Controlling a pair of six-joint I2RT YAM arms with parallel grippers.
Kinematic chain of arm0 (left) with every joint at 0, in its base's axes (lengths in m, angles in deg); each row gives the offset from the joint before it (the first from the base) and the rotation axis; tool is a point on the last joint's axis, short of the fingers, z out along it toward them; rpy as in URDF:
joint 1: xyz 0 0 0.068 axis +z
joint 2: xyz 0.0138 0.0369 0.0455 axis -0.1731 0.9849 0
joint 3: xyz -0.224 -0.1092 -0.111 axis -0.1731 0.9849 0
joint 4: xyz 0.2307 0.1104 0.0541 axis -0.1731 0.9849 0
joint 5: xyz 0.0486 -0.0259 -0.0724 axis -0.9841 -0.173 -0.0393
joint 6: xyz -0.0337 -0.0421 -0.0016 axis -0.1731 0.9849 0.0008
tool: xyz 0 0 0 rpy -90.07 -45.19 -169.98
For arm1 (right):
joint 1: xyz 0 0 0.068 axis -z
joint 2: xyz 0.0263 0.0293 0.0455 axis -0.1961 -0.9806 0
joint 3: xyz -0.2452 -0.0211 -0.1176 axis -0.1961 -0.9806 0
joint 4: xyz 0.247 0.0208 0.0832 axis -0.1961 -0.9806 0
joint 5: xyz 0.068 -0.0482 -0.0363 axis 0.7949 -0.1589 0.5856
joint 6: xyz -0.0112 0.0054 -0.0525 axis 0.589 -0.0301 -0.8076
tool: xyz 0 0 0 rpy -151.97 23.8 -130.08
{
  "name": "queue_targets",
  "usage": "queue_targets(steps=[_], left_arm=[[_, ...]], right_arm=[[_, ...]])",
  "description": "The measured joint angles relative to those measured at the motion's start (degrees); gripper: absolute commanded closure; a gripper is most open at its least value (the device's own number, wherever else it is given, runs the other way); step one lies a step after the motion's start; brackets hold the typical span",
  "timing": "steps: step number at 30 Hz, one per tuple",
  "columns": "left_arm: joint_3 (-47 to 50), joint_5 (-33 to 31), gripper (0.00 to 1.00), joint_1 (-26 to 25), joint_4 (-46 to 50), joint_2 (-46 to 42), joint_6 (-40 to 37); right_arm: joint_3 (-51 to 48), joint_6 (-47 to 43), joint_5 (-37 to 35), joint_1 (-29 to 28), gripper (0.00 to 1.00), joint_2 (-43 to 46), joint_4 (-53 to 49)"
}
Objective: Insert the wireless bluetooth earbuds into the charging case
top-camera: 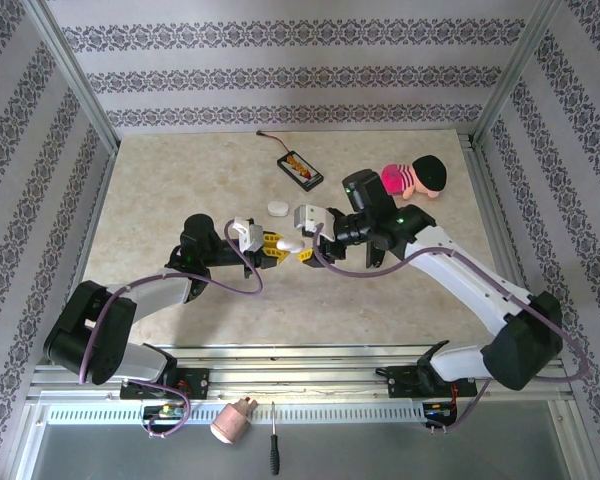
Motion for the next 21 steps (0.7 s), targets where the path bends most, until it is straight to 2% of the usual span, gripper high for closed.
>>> queue_targets(steps=[11, 12, 16, 21], left_arm=[[0.00, 0.07, 1.00, 0.00, -0.04, 0.00, 1.55], [0.00, 0.07, 0.97, 0.00, -0.04, 0.00, 1.64], [0.00, -0.04, 0.78, 0.09, -0.02, 0.00, 2.47], [0.00, -1.14, 0.42, 0.31, -0.50, -0.22, 4.63]], right_arm=[[1.05, -1.42, -0.83, -0.39, 0.73, -3.63, -1.49], [1.05, -1.53, -0.85, -0.39, 0.75, -3.63, -1.53], [1.05, -1.40, -0.81, -0.37, 0.79, -3.63, -1.49], [0.17, 1.16, -0.90, -0.22, 0.79, -3.23, 0.83]])
